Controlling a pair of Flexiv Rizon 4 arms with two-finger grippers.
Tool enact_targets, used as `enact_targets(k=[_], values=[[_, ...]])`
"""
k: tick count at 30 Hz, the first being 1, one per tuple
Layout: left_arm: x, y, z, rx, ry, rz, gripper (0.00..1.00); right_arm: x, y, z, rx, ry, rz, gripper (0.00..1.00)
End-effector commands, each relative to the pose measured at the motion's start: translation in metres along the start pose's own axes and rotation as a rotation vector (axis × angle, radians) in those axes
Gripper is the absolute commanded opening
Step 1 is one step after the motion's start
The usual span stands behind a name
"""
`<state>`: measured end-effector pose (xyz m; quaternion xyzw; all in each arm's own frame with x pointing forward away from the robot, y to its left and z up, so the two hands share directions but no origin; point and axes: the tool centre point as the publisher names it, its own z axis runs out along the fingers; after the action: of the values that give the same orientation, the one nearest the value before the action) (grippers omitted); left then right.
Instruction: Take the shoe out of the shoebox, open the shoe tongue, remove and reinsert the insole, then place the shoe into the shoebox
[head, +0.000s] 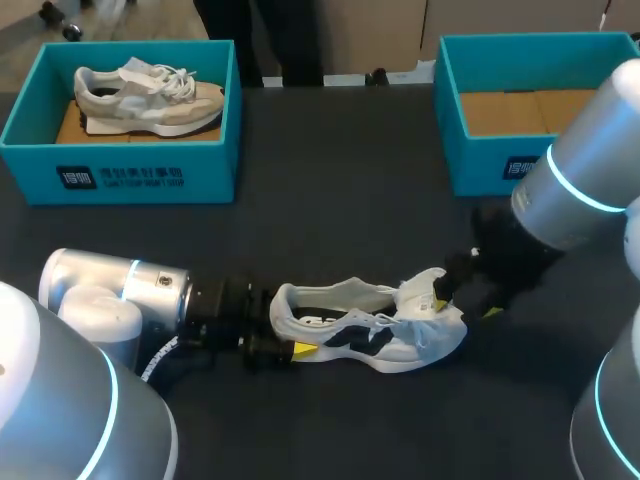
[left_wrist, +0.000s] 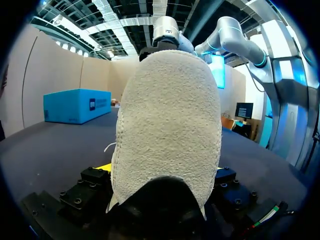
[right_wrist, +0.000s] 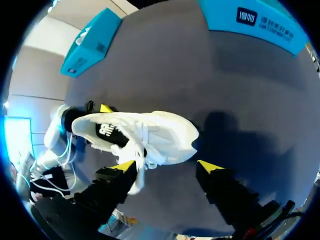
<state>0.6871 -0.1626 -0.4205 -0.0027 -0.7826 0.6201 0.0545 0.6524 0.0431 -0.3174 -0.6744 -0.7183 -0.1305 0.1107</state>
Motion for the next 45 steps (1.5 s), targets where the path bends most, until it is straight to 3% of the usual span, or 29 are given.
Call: enact_targets(k=[1,4,10,13,15,17,18,25,29,31,41,45], values=[[-0.001,0.001,0.002,0.0,-0.001,0.0,0.0,0.019,-0.009,-0.047,-0.019,-0.107,-0.029,0.98],[-0.001,0.001,0.002,0.0,-0.001,0.0,0.0,0.035,-0.006,-0.061,-0.009,-0.178,-0.061,0.98],[-0.001,0.001,0.002,0.0,-0.001,0.0,0.0,0.071,-0.002,-0.087,-0.03,-0.273,-0.189,0.81],[-0.001,0.001,0.002,0.0,-0.001,0.0,0.0,0.089,0.0,-0.095,-0.051,-0.289,-0.284,0.59],[-0.001,0.001,0.002,0.0,-0.001,0.0,0.0,0.101,0.001,-0.099,-0.053,-0.297,-0.354,0.38],[-0.001,0.001,0.002,0.0,-0.001,0.0,0.0,0.112,0.001,-0.101,-0.06,-0.306,-0.425,0.02],[-0.001,0.001,0.002,0.0,-0.001,0.0,0.0,0.116,0.001,-0.102,-0.061,-0.314,-0.462,0.0],[-0.001,0.001,0.002,0.0,-0.001,0.0,0.0,0.139,0.0,-0.097,-0.026,-0.341,-0.696,0.0],[-0.001,0.001,0.002,0.0,-0.001,0.0,0.0,0.15,0.002,-0.092,-0.049,-0.217,-0.942,0.0],[-0.001,0.001,0.002,0.0,-0.001,0.0,0.0,0.156,0.003,-0.086,-0.012,-0.131,-1.058,0.0],[-0.001,0.001,0.002,0.0,-0.001,0.0,0.0,0.156,0.003,-0.086,-0.012,-0.131,-1.058,0.0],[-0.001,0.001,0.002,0.0,-0.001,0.0,0.0,0.165,0.01,-0.062,0.025,-0.182,-1.179,0.0]])
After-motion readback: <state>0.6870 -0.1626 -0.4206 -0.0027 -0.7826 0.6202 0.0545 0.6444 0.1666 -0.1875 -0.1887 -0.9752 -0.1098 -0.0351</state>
